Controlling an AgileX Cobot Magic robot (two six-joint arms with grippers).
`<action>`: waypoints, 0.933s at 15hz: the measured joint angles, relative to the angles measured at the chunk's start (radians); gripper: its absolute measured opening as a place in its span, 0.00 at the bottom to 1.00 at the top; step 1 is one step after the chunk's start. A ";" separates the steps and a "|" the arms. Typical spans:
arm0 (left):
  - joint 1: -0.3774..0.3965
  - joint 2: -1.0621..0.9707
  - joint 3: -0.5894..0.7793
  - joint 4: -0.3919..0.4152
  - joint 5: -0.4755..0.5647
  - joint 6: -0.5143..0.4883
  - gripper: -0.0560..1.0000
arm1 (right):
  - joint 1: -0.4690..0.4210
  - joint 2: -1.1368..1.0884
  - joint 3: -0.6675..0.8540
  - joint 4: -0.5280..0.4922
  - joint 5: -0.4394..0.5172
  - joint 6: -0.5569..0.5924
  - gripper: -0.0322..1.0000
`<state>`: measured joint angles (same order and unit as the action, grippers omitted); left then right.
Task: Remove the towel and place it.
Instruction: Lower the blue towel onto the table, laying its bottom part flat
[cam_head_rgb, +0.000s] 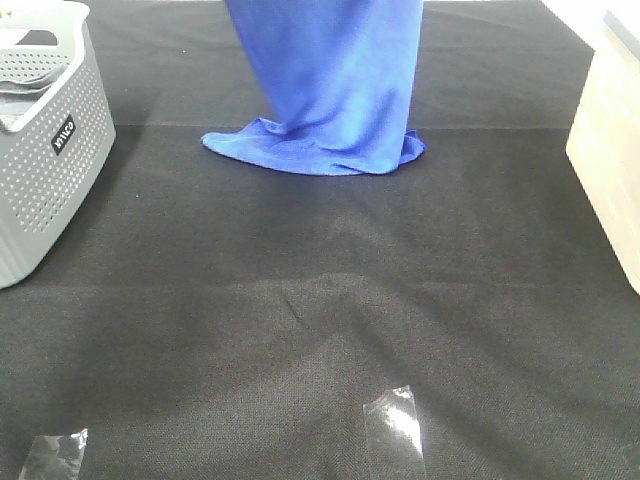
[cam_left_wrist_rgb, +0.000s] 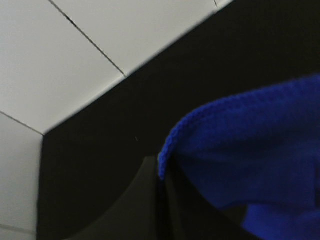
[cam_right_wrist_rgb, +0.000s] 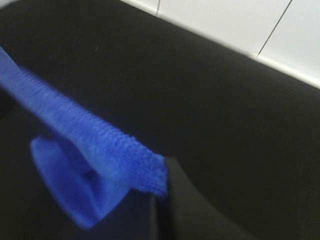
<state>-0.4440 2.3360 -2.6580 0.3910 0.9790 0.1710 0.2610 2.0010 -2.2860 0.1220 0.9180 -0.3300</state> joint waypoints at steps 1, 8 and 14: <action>-0.001 -0.027 0.000 -0.041 0.102 0.005 0.05 | 0.000 -0.014 0.000 0.007 0.082 0.008 0.03; -0.003 -0.221 0.000 -0.154 0.235 -0.089 0.05 | 0.001 -0.072 -0.001 0.091 0.300 0.015 0.03; -0.003 -0.364 0.258 -0.242 0.236 -0.147 0.05 | 0.001 -0.129 0.007 0.104 0.302 0.058 0.03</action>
<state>-0.4470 1.9720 -2.4000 0.1490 1.2150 0.0240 0.2620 1.8720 -2.2790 0.2260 1.2200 -0.2720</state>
